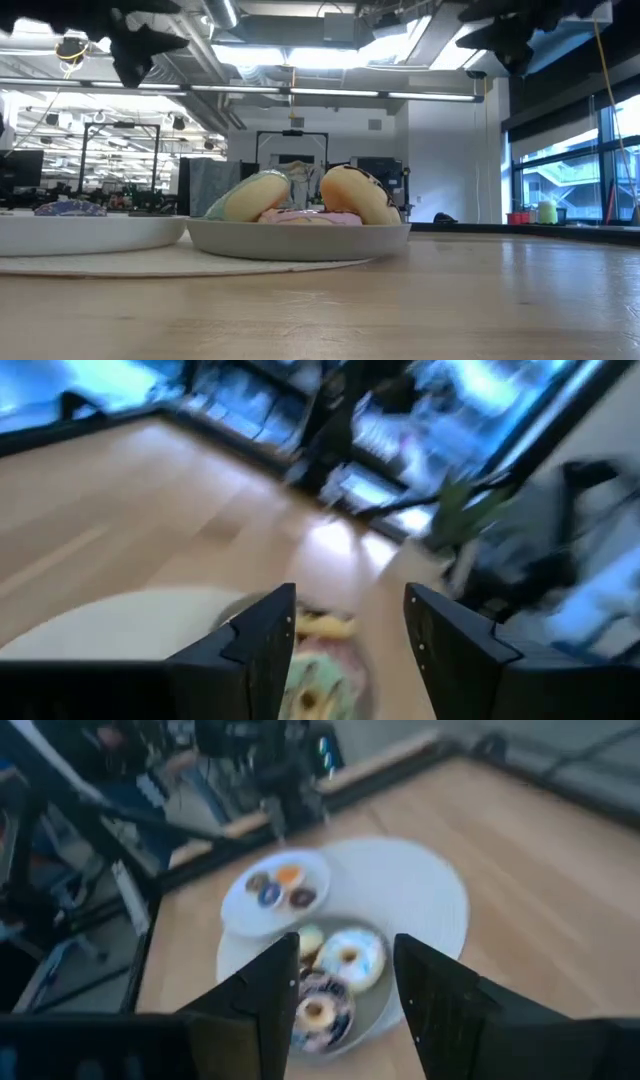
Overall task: Pick & Place donuts
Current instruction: Return to Home Position
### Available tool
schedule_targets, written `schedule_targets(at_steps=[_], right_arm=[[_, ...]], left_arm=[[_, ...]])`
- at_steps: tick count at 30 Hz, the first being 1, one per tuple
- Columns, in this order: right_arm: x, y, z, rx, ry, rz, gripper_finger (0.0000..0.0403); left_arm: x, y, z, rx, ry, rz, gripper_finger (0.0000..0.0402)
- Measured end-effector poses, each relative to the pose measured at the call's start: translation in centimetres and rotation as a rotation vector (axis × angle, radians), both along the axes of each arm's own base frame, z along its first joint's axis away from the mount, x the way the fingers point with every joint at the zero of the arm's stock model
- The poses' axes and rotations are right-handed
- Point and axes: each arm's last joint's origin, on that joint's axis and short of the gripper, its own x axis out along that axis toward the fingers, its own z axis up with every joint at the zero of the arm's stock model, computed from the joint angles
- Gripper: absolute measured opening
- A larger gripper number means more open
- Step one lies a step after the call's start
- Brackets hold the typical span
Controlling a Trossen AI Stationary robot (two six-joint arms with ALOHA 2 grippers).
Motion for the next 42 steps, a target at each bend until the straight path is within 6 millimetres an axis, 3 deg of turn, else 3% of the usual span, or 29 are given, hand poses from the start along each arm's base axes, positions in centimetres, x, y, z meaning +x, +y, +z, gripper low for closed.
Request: schedule_targets(at_steps=[6,10,22,36,42], right_arm=[[-1.3,-0.4,-2.9,-0.025,-0.127,-0.028,0.0165],[-2.1,-0.6,-4.3,-0.016,-0.172,-0.03,0.0165],[-4.6,-1.3,-6.8,0.0,-0.251,-0.114,0.0165],[-5.6,-1.6,-10.3,-0.05,-0.34,-0.162,0.0165],[-6.0,-1.8,-11.6,-0.059,-0.341,-0.19,0.0165]], left_arm=[[-2.0,0.8,-2.3,-0.048,-0.207,-0.051,0.0183],[-2.7,1.3,-3.3,-0.039,-0.231,-0.014,0.0186],[-4.7,2.4,-4.4,0.028,-0.366,-0.018,0.0187],[-4.0,3.3,-7.2,-0.013,-0.325,0.06,0.0185],[-4.0,3.7,-7.3,0.018,-0.317,0.107,0.0186]])
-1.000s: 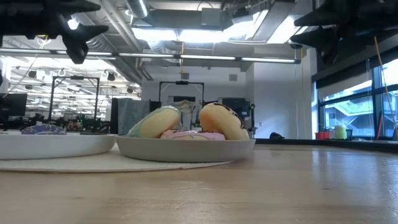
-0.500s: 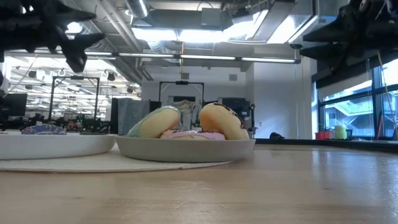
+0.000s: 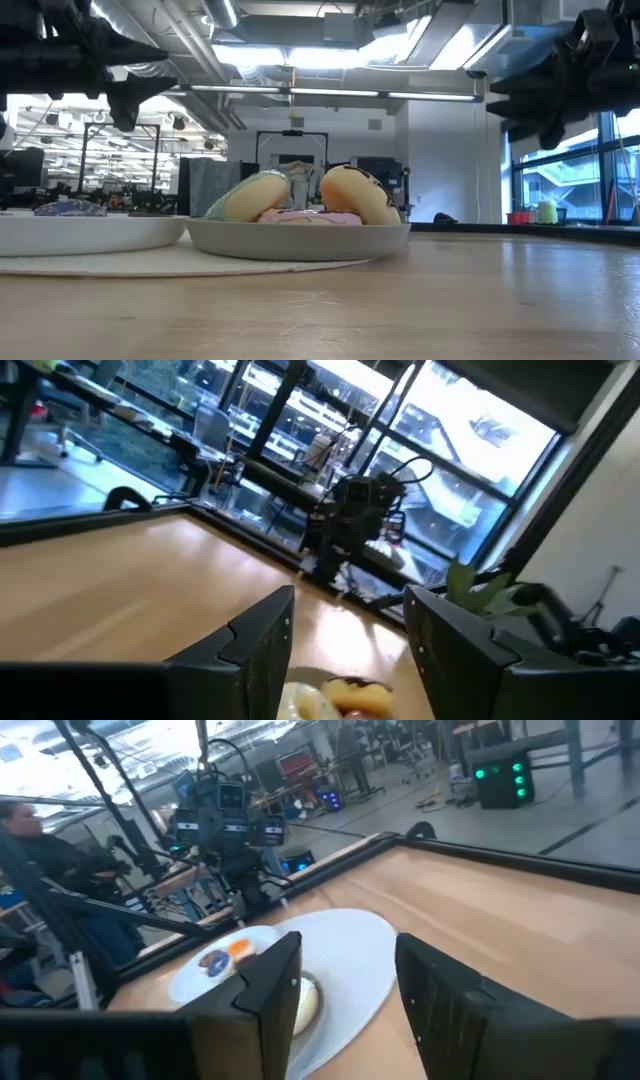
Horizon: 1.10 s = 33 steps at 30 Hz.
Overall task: Pick & Place donuts
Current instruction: Return to Home Position
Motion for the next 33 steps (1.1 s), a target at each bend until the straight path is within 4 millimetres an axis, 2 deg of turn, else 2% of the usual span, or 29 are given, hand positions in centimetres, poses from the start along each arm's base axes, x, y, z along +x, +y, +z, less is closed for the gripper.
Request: schedule_targets(at_steps=[8,13,17,23,28,33], right_arm=[[-0.4,-0.3,0.2,-0.123,0.021,-0.069,0.0165],[-0.7,-0.3,0.4,-0.213,0.03,-0.073,0.0165],[-0.9,-0.4,0.5,-0.199,0.007,-0.076,0.0165],[-1.8,-0.2,0.3,-0.186,-0.008,0.04,0.0165],[-1.9,-0.2,0.7,-0.263,-0.01,0.055,0.0165],[-1.9,-0.2,0.7,-0.234,-0.013,0.057,0.0165]], left_arm=[[0.0,0.1,-0.3,0.099,0.046,0.025,0.0185],[0.0,0.1,-0.3,0.102,0.046,0.026,0.0187],[0.0,0.1,-0.3,0.102,0.046,0.025,0.0185],[0.0,0.1,-0.3,0.102,0.046,0.025,0.0187],[0.0,0.1,-0.3,0.102,0.047,0.024,0.0185],[0.0,0.1,-0.3,0.102,0.047,0.023,0.0188]])
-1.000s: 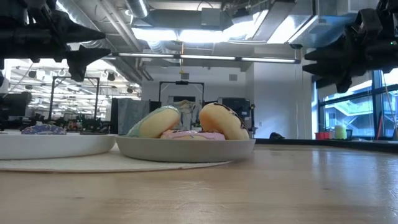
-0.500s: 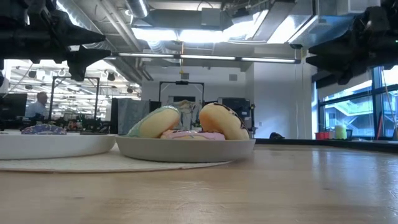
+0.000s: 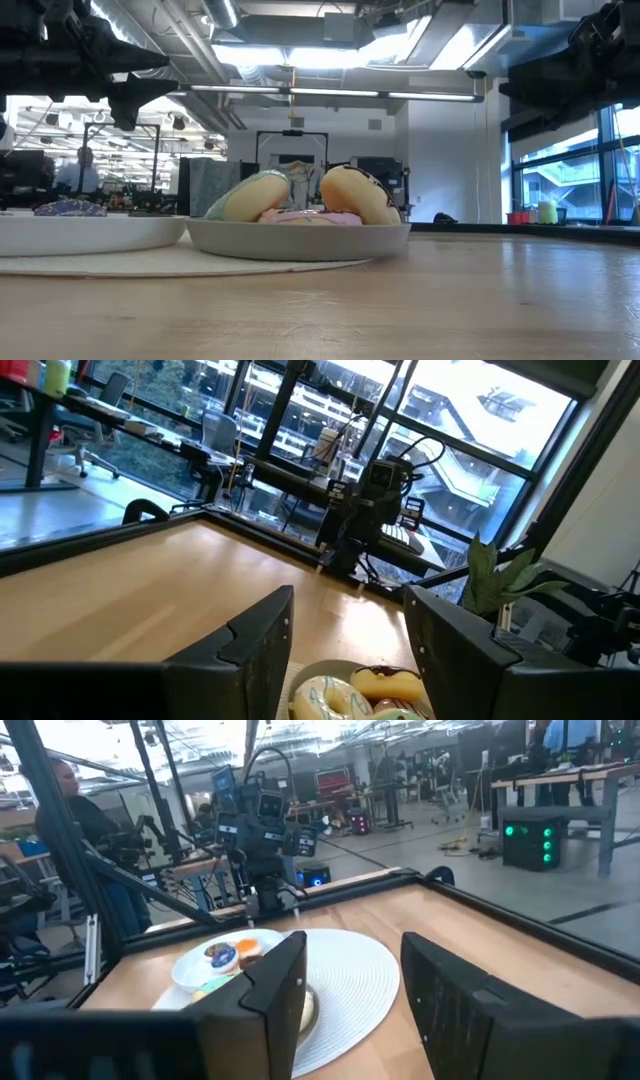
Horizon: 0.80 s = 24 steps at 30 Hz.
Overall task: Pick & Place donuts
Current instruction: Return to Home Position
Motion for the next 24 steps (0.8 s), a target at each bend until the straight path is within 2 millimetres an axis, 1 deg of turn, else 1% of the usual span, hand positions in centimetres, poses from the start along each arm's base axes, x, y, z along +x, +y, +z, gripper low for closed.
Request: schedule_targets(at_steps=[24], right_arm=[[0.01,0.0,-0.05,-0.005,0.007,0.0,0.0165]], left_arm=[[0.0,0.0,0.0,0.0,0.0,0.0,0.019]])
